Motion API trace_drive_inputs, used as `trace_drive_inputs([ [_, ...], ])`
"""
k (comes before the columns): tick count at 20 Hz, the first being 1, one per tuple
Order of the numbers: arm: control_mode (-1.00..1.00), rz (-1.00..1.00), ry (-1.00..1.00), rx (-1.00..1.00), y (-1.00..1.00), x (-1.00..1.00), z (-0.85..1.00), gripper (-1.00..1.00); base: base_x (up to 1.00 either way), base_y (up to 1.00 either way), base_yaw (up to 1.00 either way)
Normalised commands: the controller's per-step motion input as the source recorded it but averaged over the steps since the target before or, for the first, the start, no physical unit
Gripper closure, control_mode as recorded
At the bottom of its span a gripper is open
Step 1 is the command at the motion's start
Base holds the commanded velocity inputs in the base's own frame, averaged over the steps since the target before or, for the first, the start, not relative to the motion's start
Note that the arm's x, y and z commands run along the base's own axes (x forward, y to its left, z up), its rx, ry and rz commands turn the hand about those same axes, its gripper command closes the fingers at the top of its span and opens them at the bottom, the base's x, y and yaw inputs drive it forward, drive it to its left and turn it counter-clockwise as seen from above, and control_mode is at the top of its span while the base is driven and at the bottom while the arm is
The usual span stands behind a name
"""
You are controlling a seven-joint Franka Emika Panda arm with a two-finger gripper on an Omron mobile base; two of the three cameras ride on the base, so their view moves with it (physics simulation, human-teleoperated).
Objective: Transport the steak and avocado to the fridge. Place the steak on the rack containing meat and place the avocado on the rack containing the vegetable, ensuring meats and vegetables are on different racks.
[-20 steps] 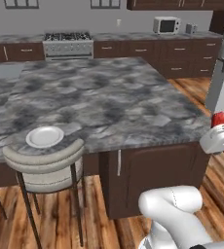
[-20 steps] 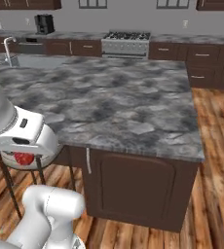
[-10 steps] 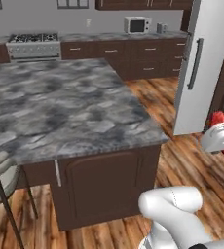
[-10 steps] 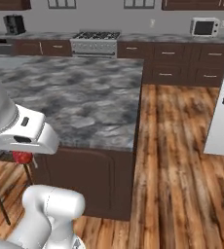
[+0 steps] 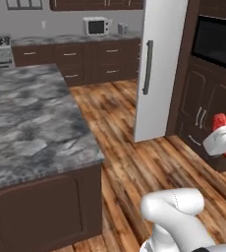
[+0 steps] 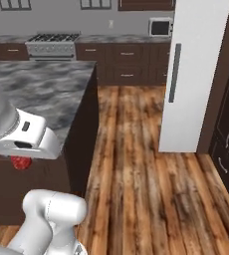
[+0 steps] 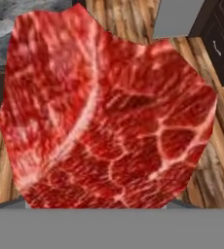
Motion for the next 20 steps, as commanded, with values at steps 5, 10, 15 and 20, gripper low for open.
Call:
trace_drive_inputs([
  [5, 1.00, 0.00, 0.00, 0.00, 0.00, 0.00, 0.00, 1.00, 1.00, -0.08, -0.11],
  [10, 1.00, 0.00, 0.00, 0.00, 0.00, 0.00, 0.00, 1.00, 1.00, -0.22, 0.04],
  [15, 1.00, 0.00, 0.00, 0.00, 0.00, 0.00, 0.00, 1.00, 0.54, -1.00, 0.19],
  [20, 1.00, 0.00, 0.00, 0.00, 0.00, 0.00, 0.00, 1.00, 0.97, -0.80, 0.26],
])
